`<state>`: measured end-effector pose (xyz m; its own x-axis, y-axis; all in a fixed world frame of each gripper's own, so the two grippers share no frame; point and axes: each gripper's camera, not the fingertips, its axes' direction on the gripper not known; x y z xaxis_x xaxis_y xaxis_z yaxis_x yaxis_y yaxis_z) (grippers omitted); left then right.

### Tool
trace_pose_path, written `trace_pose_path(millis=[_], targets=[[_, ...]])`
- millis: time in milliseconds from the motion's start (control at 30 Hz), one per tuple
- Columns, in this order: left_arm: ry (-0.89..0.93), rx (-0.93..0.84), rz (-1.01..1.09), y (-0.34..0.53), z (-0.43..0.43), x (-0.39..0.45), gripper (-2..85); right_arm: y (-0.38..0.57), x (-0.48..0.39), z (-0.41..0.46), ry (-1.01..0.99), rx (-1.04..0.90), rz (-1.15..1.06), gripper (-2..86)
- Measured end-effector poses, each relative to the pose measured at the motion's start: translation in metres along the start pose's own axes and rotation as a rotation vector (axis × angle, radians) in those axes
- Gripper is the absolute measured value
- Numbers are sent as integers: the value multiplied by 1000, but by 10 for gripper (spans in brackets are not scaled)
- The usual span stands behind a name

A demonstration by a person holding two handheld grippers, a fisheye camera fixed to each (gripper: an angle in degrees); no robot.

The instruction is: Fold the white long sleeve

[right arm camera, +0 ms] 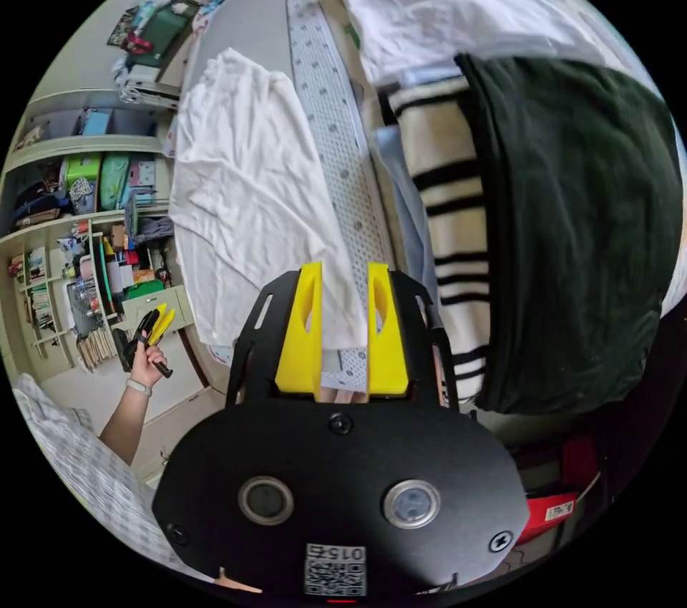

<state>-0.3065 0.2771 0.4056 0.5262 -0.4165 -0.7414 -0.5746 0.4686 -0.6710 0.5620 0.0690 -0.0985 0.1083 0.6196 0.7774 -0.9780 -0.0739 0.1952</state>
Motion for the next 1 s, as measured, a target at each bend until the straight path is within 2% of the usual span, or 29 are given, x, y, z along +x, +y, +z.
trace_pose_path(millis=[200, 267, 367, 500, 767, 867, 1000], targets=[[-3, -205, 6, 26, 40, -9, 103, 2, -1, 20, -38, -89, 23, 76], [-50, -203, 24, 25, 41, -1, 82, -1, -4, 16, -12, -87, 21, 52], [-63, -228, 41, 23, 39, 10, 50, -5, -12, 13, -83, -144, -34, 8], [42, -285, 120, 19, 33, 28, 8, -5, -25, -3, -50, -156, -84, 0], [-180, -330, 241, 27, 16, 70, 29, 22, -34, 0, 90, -227, -112, 19], [-198, -297, 276, 37, 10, 87, 73, 31, -35, -20, 125, -113, -72, 47], [-263, -206, 463, 53, -8, 135, 83, 29, -70, -51, 138, 51, -297, 72]])
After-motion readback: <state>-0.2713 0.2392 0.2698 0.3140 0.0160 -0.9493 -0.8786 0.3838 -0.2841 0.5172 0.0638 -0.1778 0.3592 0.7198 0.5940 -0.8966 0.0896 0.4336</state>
